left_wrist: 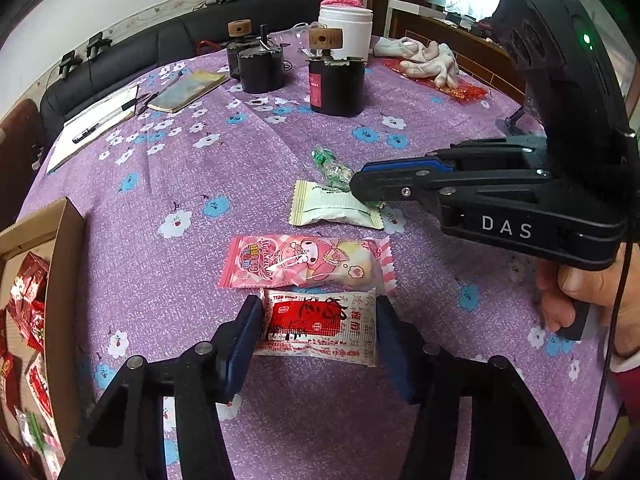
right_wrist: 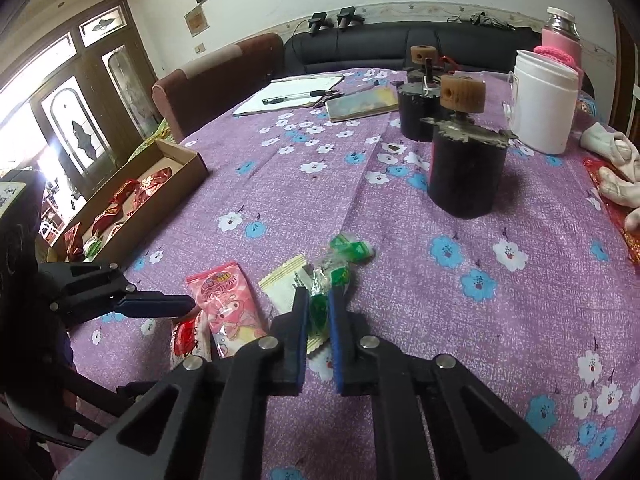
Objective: Organize snacks
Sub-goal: 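Grasp the green-wrapped candy with the right gripper, then grasp the white-red packet with the left gripper while the right holds the green candy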
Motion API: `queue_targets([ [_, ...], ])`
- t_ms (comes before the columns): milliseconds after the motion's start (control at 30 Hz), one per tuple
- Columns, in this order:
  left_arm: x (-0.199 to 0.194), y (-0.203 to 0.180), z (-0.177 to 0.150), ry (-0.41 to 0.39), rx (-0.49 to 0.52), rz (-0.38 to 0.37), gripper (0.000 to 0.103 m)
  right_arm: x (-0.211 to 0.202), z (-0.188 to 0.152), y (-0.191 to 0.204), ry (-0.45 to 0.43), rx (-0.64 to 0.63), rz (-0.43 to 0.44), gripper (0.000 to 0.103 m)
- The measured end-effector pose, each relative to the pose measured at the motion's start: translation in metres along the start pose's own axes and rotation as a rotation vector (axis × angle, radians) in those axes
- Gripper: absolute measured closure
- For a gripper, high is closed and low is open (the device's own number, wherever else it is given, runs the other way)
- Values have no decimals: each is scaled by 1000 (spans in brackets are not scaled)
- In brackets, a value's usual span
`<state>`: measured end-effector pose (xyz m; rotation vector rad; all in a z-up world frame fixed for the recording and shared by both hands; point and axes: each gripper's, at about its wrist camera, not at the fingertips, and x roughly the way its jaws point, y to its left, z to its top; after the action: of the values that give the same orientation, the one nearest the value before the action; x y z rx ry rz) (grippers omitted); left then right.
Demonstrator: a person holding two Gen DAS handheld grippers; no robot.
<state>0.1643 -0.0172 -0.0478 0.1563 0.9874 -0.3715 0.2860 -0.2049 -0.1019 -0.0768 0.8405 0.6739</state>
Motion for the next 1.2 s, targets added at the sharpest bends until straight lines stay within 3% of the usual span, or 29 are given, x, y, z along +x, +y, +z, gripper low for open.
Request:
queue_targets([
  [433, -2, -2, -2, 0, 1, -7, 44, 2, 3, 2, -9, -9, -41, 98],
  [533, -2, -2, -2, 1, -2, -10, 44, 7, 6, 3, 3, -3, -35, 74],
  [567, -2, -2, -2, 2, -2, -10, 44, 9, 8, 4, 0, -5, -41, 61],
  [600, -2, -2, -2, 2, -2, -11, 44, 10, 9, 6, 0, -9, -47, 55],
  [667, -3, -1, -2, 2, -4, -14, 44, 14, 11, 10, -1, -19, -56, 55],
  [733, -3, 0, -3, 1, -7, -18, 44, 18, 11, 10, 8, -16, -54, 58],
  [833, -3, 1, -3, -1, -13, -23, 44, 19, 11, 9, 4, 13, -19, 85],
  [933, -4, 1, -3, -6, -25, -26, 44, 15, 12, 8, -4, 23, -16, 97],
  [1100, -6, 1, -4, -17, -41, -39, 46, 4, 10, 2, -18, 41, -21, 99],
  [1133, -7, 0, -4, -20, -41, -39, 50, 3, 9, 0, -21, 47, -22, 99],
  [1200, -13, -1, -3, -38, -41, -45, 66, -2, 7, -4, -28, 66, -10, 99],
])
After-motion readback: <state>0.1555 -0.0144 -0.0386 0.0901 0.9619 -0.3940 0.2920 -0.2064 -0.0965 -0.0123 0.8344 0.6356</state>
